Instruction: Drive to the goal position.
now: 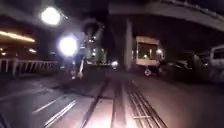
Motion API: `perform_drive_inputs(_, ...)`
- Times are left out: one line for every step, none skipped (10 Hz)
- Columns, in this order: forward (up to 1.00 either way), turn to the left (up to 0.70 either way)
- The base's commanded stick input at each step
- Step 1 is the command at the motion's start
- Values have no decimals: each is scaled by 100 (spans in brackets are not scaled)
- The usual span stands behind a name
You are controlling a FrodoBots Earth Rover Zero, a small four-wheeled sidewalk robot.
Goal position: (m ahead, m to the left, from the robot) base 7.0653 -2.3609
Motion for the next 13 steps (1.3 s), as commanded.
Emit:
perform_drive_inputs(70,0)
perform_drive_inputs(70,0)
perform_drive_inputs(70,0)
perform_drive_inputs(70,0)
perform_drive_inputs(70,0)
perform_drive_inputs(70,0)
perform_drive_inputs(70,0)
perform_drive_inputs(70,0)
perform_drive_inputs(70,0)
perform_drive_inputs(70,-9)
perform_drive_inputs(70,-14)
perform_drive_inputs(70,-14)
perform_drive_inputs(70,-14)
